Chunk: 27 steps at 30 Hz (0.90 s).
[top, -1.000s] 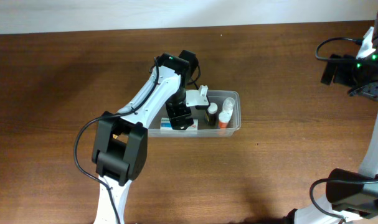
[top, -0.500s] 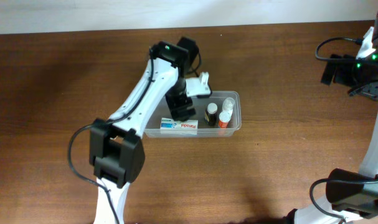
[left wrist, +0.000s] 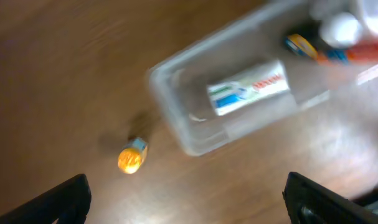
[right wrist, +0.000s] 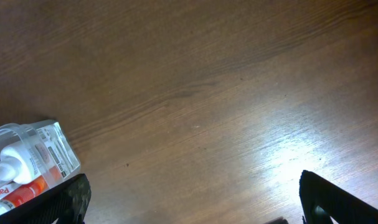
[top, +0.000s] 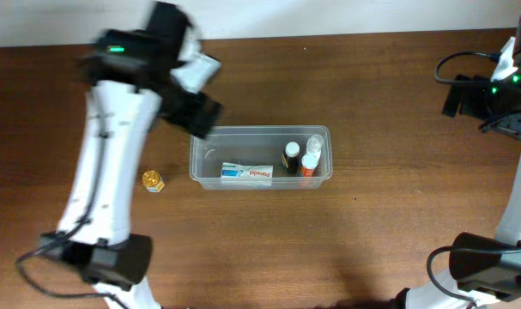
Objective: Pack container
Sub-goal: 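Release the box in the container and lift the left gripper, then lower the left gripper onto the gold-lidded jar and grasp it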
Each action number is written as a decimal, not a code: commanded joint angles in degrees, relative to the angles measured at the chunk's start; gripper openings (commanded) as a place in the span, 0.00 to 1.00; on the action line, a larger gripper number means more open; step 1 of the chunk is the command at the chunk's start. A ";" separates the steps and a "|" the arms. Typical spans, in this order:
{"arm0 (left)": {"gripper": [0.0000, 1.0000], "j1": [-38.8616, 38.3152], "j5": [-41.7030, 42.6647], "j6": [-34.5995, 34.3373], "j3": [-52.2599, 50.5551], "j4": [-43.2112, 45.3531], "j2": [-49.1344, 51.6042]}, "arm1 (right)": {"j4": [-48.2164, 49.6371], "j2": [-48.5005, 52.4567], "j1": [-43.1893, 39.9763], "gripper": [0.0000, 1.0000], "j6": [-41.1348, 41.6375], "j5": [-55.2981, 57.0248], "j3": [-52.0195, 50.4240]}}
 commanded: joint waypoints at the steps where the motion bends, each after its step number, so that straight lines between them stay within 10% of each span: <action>1: 0.99 4.76 2.60 -8.37 -2.45 -0.24 -2.47 | 0.00 0.11 -0.20 0.98 -0.20 0.87 -0.11; 27: 0.99 17.05 0.09 -18.32 -47.84 24.81 -2.56 | 0.00 0.11 -0.20 0.98 -0.20 0.87 -0.11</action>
